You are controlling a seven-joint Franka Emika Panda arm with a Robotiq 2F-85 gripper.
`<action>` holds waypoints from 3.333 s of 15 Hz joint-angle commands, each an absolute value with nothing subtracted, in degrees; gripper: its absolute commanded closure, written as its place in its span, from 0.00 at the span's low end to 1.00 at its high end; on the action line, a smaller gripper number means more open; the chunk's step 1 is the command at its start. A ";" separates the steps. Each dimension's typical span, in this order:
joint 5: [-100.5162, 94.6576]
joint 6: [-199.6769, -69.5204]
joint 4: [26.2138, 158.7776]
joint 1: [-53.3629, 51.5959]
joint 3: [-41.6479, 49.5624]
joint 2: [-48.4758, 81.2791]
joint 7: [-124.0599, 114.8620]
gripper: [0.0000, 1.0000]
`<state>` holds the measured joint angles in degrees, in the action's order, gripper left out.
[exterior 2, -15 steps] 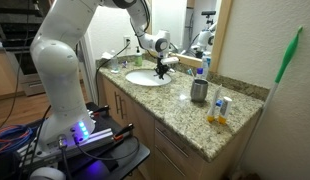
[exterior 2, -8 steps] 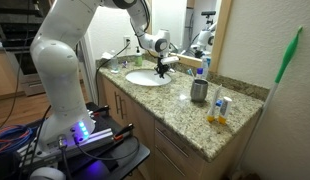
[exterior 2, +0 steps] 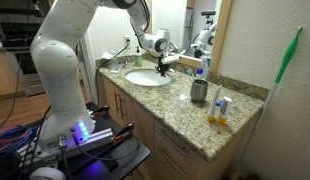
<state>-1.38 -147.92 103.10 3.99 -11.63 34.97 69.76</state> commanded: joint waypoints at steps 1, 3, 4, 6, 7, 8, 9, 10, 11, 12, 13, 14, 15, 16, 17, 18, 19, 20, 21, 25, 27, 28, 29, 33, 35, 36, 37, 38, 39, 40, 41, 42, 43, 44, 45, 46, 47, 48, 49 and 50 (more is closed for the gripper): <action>-1.53 -148.73 103.03 3.99 -11.68 34.98 69.40 0.85; -1.57 -149.53 103.13 4.03 -11.71 34.93 69.27 0.85; -1.58 -149.69 103.16 4.04 -11.72 34.93 69.24 0.85; -1.59 -149.88 103.24 4.05 -11.73 34.93 69.22 0.96; -1.41 -149.31 103.56 4.37 -12.00 34.55 69.67 0.96; -1.46 -149.26 104.12 4.36 -11.85 34.00 69.45 0.96; -1.29 -149.91 104.89 4.39 -11.72 33.36 68.93 0.96; -1.61 -149.75 103.24 4.04 -11.72 34.95 69.14 0.85; -1.61 -149.76 103.24 4.05 -11.72 34.92 69.00 0.85; -1.61 -149.76 103.24 4.05 -11.72 34.91 68.94 0.85; -2.88 -146.88 103.75 2.86 -9.87 33.72 66.48 0.96; -3.36 -145.06 104.93 2.71 -9.41 32.44 65.51 0.96; -3.68 -143.19 106.84 2.84 -9.22 30.60 64.64 0.96; -3.89 -141.31 109.42 3.08 -9.12 28.23 63.89 0.96; -3.62 -140.71 111.26 3.46 -9.33 26.60 63.73 0.96; -3.01 -141.01 114.05 4.03 -9.70 24.34 64.18 0.96; -2.77 -141.62 116.65 4.22 -9.59 21.99 64.05 0.96; -2.22 -142.43 119.29 4.55 -9.66 19.76 64.18 0.96; -1.55 -143.93 122.51 4.84 -9.51 17.06 63.80 0.96; 4.68 -151.18 134.63 6.49 -7.65 7.22 59.96 0.96; 11.61 -157.25 141.18 7.37 -6.98 2.81 62.25 0.96; 14.46 -161.26 142.42 7.00 -6.60 2.62 63.10 0.96; 10.26 -154.95 136.27 5.28 -5.55 6.40 61.06 0.85; 13.10 -159.71 141.03 5.11 -4.78 3.49 61.90 0.96; 13.76 -159.94 140.81 5.61 -3.62 3.36 60.71 0.96; 16.70 -160.28 141.77 6.51 -2.95 2.01 61.82 0.96; 19.22 -161.02 142.77 7.10 -2.16 0.91 62.05 0.96; 21.61 -161.85 143.80 7.49 -1.17 -0.04 62.16 0.96; 24.84 -162.42 145.04 8.91 -0.97 -1.24 63.45 0.96; 27.09 -162.84 145.82 9.36 0.17 -1.94 64.27 0.96; 28.43 -163.08 147.04 9.91 1.17 -2.78 64.99 0.96; 28.90 -162.78 147.71 10.37 2.13 -3.10 65.49 0.96; 28.80 -163.44 148.41 10.71 2.89 -2.73 64.89 0.96; 27.80 -164.16 148.76 10.99 3.47 -1.97 63.60 0.96; 26.70 -165.11 149.05 11.11 3.82 -0.76 61.96 0.96; 26.21 -165.79 149.05 10.87 3.86 0.55 60.75 0.96; 25.35 -166.56 149.33 10.72 3.88 1.44 58.94 0.96; 24.04 -166.96 149.36 10.46 3.78 2.42 56.75 0.96; 23.16 -169.33 147.66 9.37 3.01 6.11 53.07 0.96; 21.25 -170.55 147.60 8.94 3.20 7.23 49.86 0.96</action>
